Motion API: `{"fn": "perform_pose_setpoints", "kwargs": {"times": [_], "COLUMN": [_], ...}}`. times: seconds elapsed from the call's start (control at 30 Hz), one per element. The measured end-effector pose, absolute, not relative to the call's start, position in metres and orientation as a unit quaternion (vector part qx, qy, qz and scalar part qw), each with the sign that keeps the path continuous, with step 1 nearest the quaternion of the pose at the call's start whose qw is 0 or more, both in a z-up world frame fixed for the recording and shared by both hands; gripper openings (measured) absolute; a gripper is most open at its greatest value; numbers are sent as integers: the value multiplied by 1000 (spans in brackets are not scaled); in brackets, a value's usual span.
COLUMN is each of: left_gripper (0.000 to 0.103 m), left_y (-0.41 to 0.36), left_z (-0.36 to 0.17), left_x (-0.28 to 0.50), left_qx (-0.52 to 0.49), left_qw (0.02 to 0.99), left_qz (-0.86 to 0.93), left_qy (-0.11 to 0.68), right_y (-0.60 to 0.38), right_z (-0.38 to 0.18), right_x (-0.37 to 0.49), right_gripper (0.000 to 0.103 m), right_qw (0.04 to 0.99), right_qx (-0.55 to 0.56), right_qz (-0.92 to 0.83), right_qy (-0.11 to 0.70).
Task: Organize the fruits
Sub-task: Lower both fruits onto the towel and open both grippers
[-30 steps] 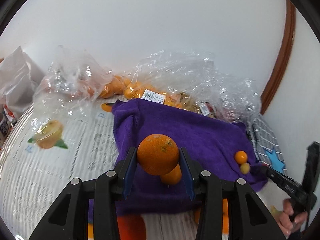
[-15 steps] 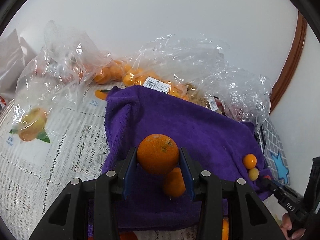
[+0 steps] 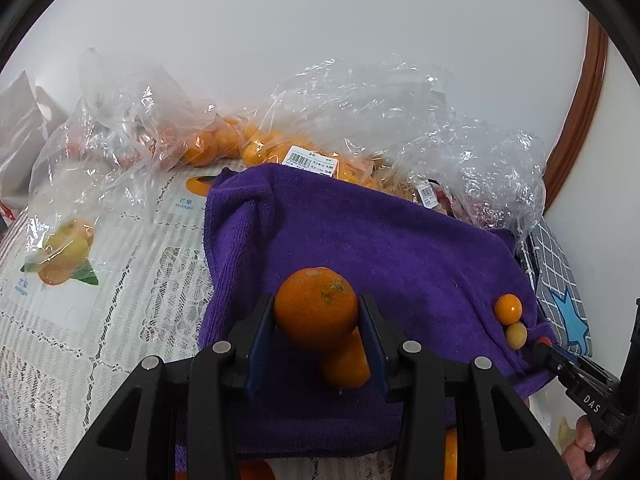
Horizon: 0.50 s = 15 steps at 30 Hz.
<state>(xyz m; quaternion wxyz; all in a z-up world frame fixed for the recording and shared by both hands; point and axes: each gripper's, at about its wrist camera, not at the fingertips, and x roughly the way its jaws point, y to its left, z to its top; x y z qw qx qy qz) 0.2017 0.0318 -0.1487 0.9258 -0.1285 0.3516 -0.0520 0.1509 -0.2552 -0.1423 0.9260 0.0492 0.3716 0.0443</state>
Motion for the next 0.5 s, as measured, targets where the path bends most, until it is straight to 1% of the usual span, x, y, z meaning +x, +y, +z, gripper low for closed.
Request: {"fn": "perform_pose_setpoints", "kwargs": {"times": [0.1,0.37,0.5], "left_gripper": [40,42,42], "left_y": [32,33,33], "left_z": [-148,-147,-146], "left_x": [201,197,196], "left_qx": [-127,-126,-126], "left_qw": [926,929,930], "left_qz": [-53,-50,-47], "left_qy": [351,345,342], "right_y": [-256,-247,-251], "right_z": [-142,-138,-134], "right_x": [151,146,141], "right_gripper": [25,45,46], "right_qw": [926,932,938], "right_qx": [51,28,40], "right_qz": [45,44,39], "right_qy": [372,360,342]}}
